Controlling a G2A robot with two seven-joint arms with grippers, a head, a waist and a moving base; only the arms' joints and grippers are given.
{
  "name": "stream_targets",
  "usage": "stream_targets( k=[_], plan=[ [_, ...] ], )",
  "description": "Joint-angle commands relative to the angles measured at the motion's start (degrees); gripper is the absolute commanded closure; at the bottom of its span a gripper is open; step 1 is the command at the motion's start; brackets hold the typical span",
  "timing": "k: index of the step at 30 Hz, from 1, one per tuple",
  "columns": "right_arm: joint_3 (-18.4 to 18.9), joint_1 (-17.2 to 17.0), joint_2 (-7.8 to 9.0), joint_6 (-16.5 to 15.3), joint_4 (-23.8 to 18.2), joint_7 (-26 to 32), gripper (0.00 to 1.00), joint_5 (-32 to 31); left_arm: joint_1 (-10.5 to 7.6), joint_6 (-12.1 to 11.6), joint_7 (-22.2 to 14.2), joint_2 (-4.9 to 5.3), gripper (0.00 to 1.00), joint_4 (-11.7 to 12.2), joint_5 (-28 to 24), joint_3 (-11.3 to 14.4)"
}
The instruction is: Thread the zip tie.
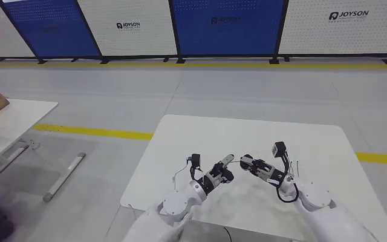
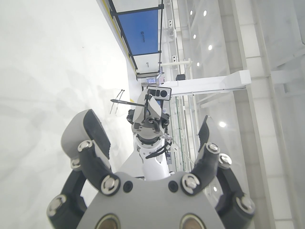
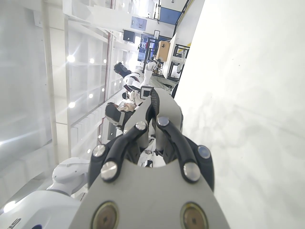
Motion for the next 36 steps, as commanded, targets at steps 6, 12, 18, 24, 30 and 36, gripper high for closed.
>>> stream_targets(
  k=[6,12,18,24,30,36],
  plan=[
    [0.0,0.0,0.0,0.0,0.0,0.0,1.0,0.0,-0.89,-1.14,-0.02,-0.39,0.0,0.91,-0.95,1.15],
    [0.0,0.0,0.0,0.0,0.0,0.0,1.0,0.0,-2.01,-2.89,3.61,-1.12,0.0,1.52,-3.97,1.72],
    [0.0,0.0,0.0,0.0,0.0,0.0,1.0,0.0,-2.01,-2.89,3.61,-1.12,0.0,1.52,-3.97,1.72],
    [0.0,0.0,0.0,0.0,0.0,0.0,1.0,0.0,-2.84,-3.0,4.25,-1.34,0.0,2.94,-3.43,1.93],
    [0.0,0.0,0.0,0.0,0.0,0.0,1.0,0.0,-3.28,-4.31,4.87,-1.58,0.53,4.11,-2.76,2.04],
    [0.0,0.0,0.0,0.0,0.0,0.0,1.0,0.0,-3.12,-4.65,5.82,-1.66,1.0,4.49,-0.65,2.18]
  ],
)
